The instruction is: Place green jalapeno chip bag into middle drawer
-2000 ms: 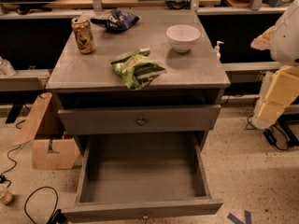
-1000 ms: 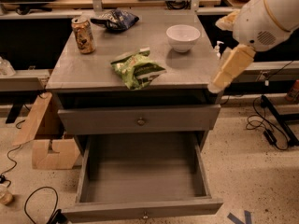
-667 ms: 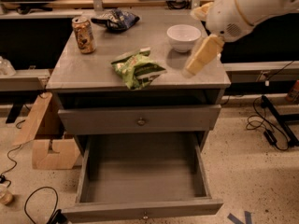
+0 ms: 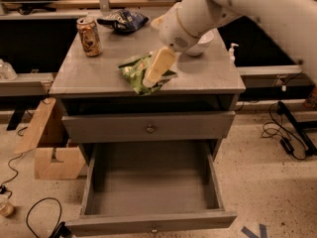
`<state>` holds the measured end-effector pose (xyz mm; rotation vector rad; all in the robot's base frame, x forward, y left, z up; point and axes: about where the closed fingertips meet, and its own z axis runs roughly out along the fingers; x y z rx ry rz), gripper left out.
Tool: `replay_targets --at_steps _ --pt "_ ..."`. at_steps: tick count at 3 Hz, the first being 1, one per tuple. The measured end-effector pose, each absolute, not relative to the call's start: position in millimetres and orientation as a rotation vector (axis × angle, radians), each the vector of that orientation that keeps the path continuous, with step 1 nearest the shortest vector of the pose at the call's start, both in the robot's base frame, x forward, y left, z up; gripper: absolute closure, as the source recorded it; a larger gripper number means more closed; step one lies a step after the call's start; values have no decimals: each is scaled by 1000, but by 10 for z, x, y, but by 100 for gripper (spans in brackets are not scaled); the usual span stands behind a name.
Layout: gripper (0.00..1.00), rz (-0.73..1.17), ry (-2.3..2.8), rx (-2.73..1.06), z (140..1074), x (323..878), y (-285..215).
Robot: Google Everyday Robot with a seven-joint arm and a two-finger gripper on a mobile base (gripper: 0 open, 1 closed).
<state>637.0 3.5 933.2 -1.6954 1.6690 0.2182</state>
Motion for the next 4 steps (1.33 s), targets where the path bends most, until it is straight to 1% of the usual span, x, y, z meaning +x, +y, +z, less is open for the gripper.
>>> replay_targets --at_steps 1,2,4 --pt "0 231 1710 -1786 8894 6543 420" --pt "17 238 1789 -1807 8581 6661 497" --pt "64 246 1846 -1781 8432 6722 490"
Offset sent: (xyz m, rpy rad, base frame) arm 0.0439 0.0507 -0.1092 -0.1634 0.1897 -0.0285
